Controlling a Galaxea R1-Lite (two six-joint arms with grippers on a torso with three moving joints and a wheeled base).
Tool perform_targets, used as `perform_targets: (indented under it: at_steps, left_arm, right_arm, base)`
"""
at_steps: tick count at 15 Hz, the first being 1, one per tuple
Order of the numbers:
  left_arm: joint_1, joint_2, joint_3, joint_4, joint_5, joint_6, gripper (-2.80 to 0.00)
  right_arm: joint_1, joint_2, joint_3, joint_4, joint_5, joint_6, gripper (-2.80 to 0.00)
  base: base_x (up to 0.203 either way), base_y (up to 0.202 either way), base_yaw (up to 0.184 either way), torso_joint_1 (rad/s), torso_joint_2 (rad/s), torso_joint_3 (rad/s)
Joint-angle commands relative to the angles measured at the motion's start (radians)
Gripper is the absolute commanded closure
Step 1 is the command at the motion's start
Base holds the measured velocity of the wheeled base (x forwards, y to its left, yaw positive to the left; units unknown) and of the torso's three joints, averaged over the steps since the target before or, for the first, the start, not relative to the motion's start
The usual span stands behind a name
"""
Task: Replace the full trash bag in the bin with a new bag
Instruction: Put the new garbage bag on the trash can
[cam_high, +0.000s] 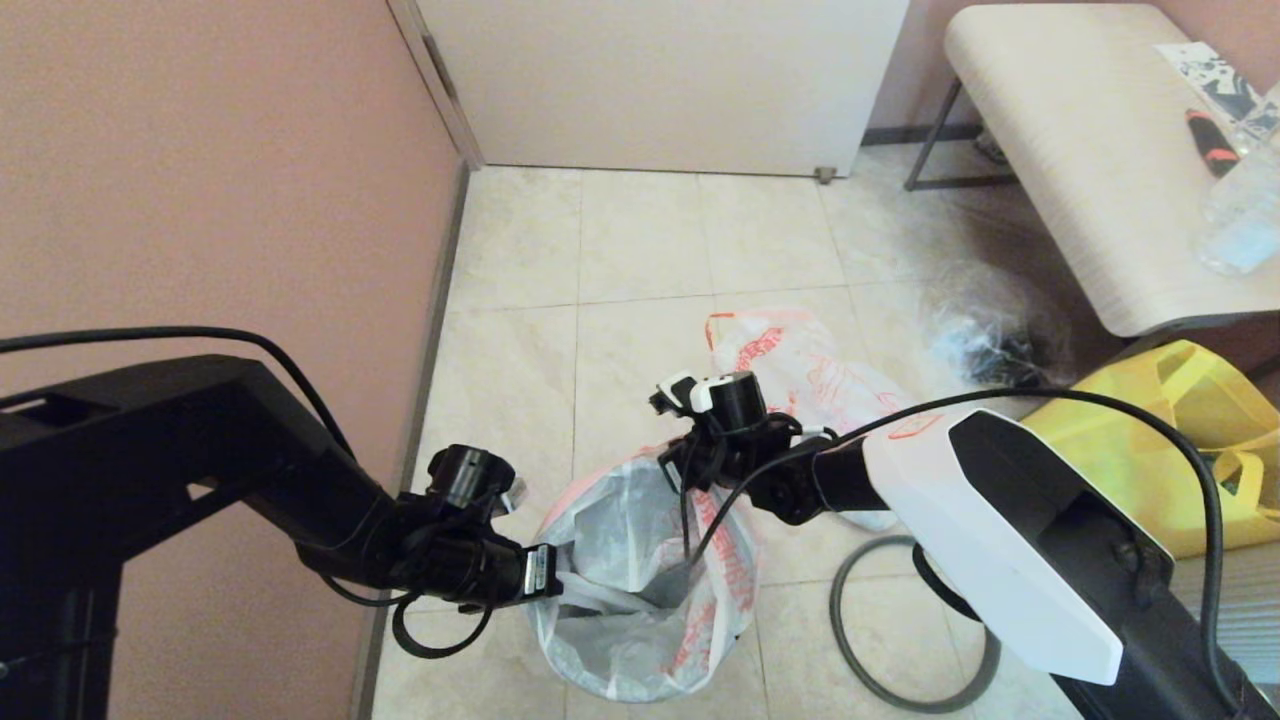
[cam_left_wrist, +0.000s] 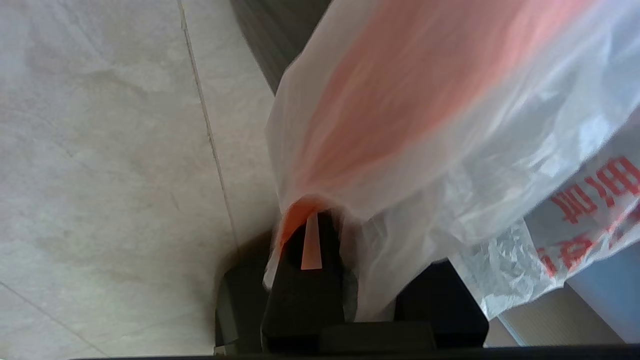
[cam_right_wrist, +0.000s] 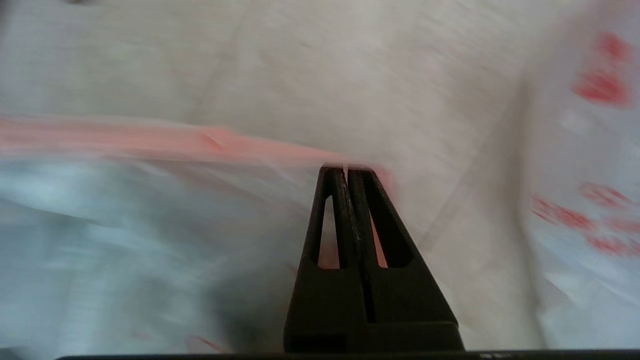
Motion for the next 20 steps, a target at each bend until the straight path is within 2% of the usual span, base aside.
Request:
perform_targets:
  at_steps: [1, 5, 8, 10, 14, 15, 20]
  left_arm:
    - [0.007, -0.001, -0.005, 0.000, -0.001, -0.006, 0.00]
    - [0.015, 0.001, -0.017, 0.000, -0.003, -0.014, 0.00]
    - [0.015, 0.002, -0.017, 0.000, -0.001, -0.013, 0.00]
    - [0.015, 0.000, -0.017, 0.000, -0.001, -0.012, 0.00]
    - [0.014, 0.009, -0.012, -0.028, 0.014, -0.017, 0.00]
    - [0.011, 0.011, -0.005, -0.033, 0.025, -0.017, -2.80]
    - [0.001, 0.009, 0.029, -0.109, 0.037, -0.014, -2.80]
  right_arm:
    - [-0.016, -0.007, 0.012, -0.002, -0.025, 0.001, 0.00]
    - [-0.023, -0.072, 0.135, -0.005, -0.069, 0.003, 0.00]
    - [-0.031, -0.190, 0.207, -0.002, -0.113, 0.013, 0.00]
    - [-0.017, -0.305, 0.299, 0.023, -0.119, 0.064, 0.00]
    - [-0.001, -0.485, 0.588, 0.045, -0.128, 0.163, 0.00]
    - [-0.001, -0.525, 0.670, 0.021, -0.133, 0.180, 0.00]
    - [-0.014, -0.678, 1.057, -0.241, -0.162, 0.204, 0.00]
  base:
    - [0.000, 0.000, 0.000, 0.000, 0.00, 0.000]
    - [0.000, 0.000, 0.000, 0.000, 0.00, 0.000]
    - [0.000, 0.000, 0.000, 0.000, 0.00, 0.000]
    - [0.000, 0.000, 0.000, 0.000, 0.00, 0.000]
    - [0.000, 0.000, 0.000, 0.000, 0.00, 0.000]
    - [0.000, 0.000, 0.000, 0.000, 0.00, 0.000]
    - [0.000, 0.000, 0.000, 0.000, 0.00, 0.000]
